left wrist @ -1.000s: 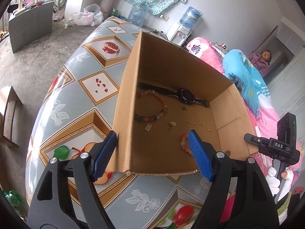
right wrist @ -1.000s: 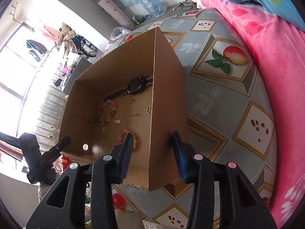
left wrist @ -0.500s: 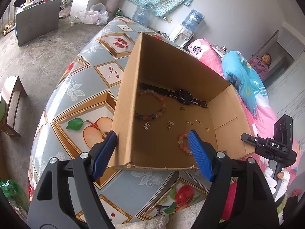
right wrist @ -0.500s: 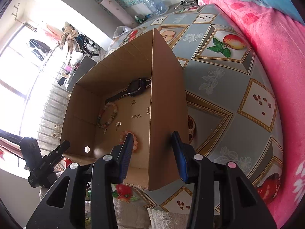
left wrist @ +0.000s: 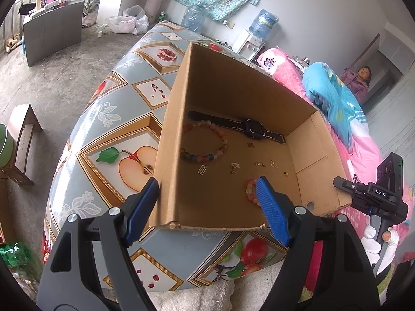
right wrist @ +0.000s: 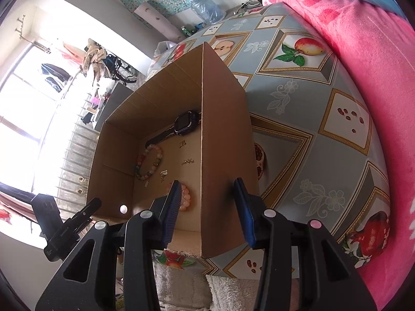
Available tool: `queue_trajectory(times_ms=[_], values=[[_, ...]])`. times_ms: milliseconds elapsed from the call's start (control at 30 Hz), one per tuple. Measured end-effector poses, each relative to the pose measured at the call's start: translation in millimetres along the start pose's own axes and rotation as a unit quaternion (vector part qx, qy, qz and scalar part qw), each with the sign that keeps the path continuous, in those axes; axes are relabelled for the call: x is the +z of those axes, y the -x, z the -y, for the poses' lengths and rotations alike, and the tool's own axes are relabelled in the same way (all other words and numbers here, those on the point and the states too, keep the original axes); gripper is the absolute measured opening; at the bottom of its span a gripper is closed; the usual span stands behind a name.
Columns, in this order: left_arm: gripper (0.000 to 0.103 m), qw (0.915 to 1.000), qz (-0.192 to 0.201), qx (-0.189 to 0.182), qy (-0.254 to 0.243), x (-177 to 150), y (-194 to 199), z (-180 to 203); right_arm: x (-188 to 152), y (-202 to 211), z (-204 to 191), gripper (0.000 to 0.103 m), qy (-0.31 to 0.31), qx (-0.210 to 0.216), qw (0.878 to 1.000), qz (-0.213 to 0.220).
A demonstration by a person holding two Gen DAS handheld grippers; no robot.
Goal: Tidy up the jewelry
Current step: 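Withdraw both open tools up and out of the box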
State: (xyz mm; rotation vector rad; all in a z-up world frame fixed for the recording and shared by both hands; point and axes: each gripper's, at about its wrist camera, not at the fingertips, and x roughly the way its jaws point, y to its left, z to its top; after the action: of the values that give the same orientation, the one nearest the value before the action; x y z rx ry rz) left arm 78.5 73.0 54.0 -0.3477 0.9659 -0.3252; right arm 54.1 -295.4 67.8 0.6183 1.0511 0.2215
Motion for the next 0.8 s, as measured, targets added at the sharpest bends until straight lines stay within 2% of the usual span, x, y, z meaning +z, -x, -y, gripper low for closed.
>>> queue_trajectory(times_ms=[67,133,233,300,333,433,500,567,700,800], values=[[0.073,1.0000,0.007,0.003,-0.006,-3.2,3.5,0.9,-0.4,1.4,-0.4,0.042,0.001,0.001,1.000,0.003],[0.073,0.9992,0.023,0.024,-0.021,-7.6,11.7,6.4,-2.4,7.1,-3.4,0.042,0.009,-0.007,1.000,0.017],[0.075,0.9935,0.060,0.078,-0.056,-14.8,30.5,21.5,-9.3,25.9,-13.8,0.042,0.041,-0.048,0.996,0.062],[0.078,0.9885,0.086,0.101,-0.072,-20.0,46.0,30.0,-16.3,40.9,-21.4,0.047,0.063,-0.070,0.991,0.097],[0.083,0.9859,0.097,0.111,-0.080,-21.7,52.6,34.2,-20.9,48.6,-25.9,0.053,0.075,-0.083,0.987,0.116],[0.087,0.9751,0.125,0.151,-0.103,-24.9,70.5,46.0,-35.2,67.9,-41.2,0.062,0.117,-0.124,0.971,0.169],[0.090,0.9673,0.148,0.175,-0.108,-26.0,82.0,51.3,-45.8,77.8,-55.2,0.070,0.154,-0.152,0.955,0.203],[0.091,0.9628,0.166,0.180,-0.113,-24.5,92.7,58.2,-54.7,86.8,-67.6,0.078,0.185,-0.166,0.940,0.233],[0.093,0.9564,0.184,0.190,-0.124,-24.8,106.9,75.2,-69.8,101.6,-84.9,0.083,0.214,-0.174,0.918,0.286],[0.094,0.9550,0.192,0.185,-0.130,-30.0,110.0,85.0,-77.9,108.3,-90.5,0.084,0.211,-0.160,0.914,0.306]])
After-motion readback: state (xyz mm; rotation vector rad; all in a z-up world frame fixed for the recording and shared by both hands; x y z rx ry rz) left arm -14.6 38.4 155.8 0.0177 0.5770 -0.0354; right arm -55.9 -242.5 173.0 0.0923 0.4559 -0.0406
